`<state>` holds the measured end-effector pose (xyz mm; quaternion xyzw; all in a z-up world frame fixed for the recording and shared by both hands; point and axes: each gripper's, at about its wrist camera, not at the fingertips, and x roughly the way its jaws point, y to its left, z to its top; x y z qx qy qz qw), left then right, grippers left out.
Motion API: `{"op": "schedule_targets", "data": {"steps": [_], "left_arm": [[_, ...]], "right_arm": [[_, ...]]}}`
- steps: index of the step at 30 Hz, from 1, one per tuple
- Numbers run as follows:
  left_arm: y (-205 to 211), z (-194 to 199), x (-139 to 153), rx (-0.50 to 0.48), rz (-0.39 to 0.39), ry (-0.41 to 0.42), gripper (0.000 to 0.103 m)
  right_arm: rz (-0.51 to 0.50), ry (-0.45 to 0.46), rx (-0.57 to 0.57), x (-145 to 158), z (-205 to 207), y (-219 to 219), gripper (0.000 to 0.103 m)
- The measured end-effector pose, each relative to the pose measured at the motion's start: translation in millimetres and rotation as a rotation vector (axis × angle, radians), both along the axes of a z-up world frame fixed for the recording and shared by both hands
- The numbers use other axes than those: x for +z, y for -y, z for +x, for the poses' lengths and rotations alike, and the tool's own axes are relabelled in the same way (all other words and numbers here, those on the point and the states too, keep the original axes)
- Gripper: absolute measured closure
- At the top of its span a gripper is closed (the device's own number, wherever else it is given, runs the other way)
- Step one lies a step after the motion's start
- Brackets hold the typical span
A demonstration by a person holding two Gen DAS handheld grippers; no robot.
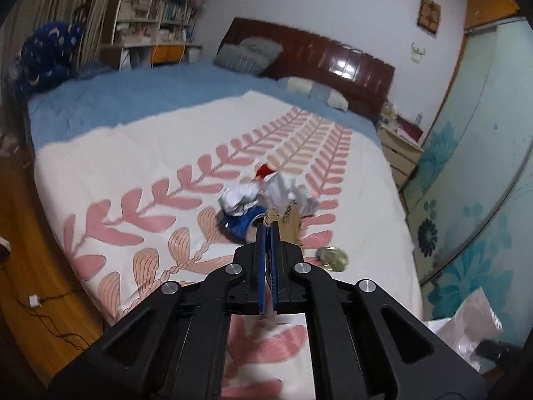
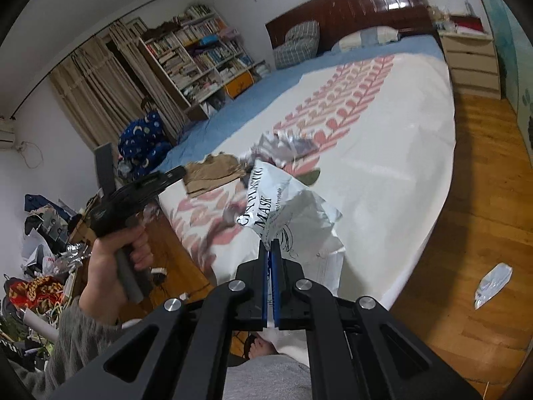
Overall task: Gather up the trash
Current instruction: 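Carry both items to the red wastebasket and open both tools over it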
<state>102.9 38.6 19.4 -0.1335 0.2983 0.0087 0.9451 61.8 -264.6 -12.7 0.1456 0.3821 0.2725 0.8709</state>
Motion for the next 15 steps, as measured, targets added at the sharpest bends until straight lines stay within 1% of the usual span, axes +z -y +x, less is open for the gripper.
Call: {"op": "schedule_targets", "data": {"steps": [3, 4, 7, 9, 10, 11, 13, 15], "left_arm": [[25, -16, 24, -0.032, 0.023, 0.038, 0.101], [40, -26, 37, -0.057, 0.031, 0.056, 0.101], [83, -46, 59, -0.146, 0.038, 0.094, 0.101], [121, -59, 71, -0.228, 0.029, 0.112, 0.101], [145, -67, 77, -0.284, 0.018, 0.117, 0.101], [173, -74, 82, -0.352, 0.012, 0.118, 0.101], [226, -87, 87, -0.491, -0.032, 0.115, 0.101], [272, -97, 84, -0.607, -0.053, 0.088, 0.101]], "right_arm": [[-0.002, 0.037, -0.022, 21, -9, 19, 0.099], [-0.004, 0.05, -0.038, 30, -14, 30, 0.099], [-0.023, 0.091, -0.093, 56, -37, 72, 0.099], [-0.055, 0.113, -0.145, 70, -56, 108, 0.099], [-0.081, 0.117, -0.191, 77, -72, 137, 0.099], [-0.1, 0.115, -0.225, 80, -82, 156, 0.099], [-0.149, 0.095, -0.305, 82, -109, 201, 0.099], [-0.206, 0.063, -0.389, 78, -140, 246, 0.099]]}}
